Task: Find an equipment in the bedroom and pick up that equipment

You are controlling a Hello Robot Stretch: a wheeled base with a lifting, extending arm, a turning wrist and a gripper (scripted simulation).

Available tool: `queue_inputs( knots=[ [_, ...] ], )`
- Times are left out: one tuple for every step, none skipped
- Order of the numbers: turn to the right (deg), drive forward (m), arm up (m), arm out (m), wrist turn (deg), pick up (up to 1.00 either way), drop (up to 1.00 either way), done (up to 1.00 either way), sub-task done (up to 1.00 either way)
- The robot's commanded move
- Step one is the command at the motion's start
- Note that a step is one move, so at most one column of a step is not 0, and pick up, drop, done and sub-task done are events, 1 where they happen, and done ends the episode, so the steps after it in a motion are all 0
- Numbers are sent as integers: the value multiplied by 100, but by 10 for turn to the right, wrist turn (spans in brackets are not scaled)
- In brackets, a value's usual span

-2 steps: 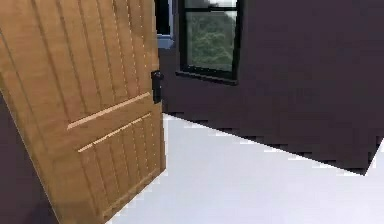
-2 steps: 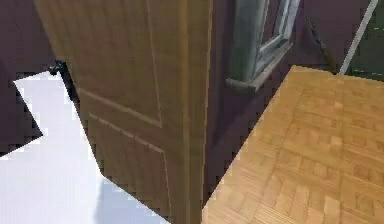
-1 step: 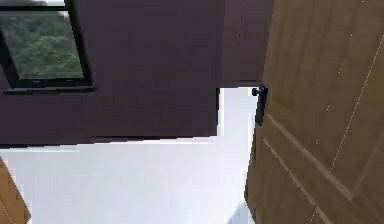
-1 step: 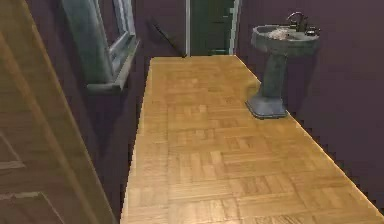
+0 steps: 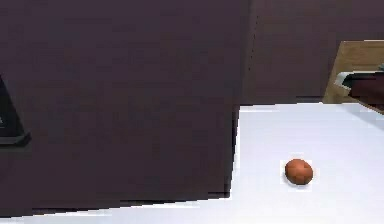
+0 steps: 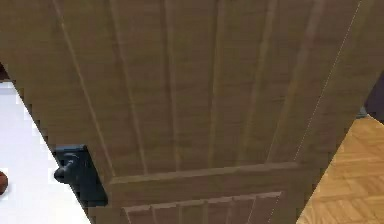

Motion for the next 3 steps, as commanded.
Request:
queue_inputs(
  knots=[
    [0, 35, 0, 0, 0, 0, 0, 0, 0],
    [360, 0, 0, 0, 0, 0, 0, 0, 0],
    [0, 40, 0, 0, 0, 0, 0, 0, 0]
  ],
)
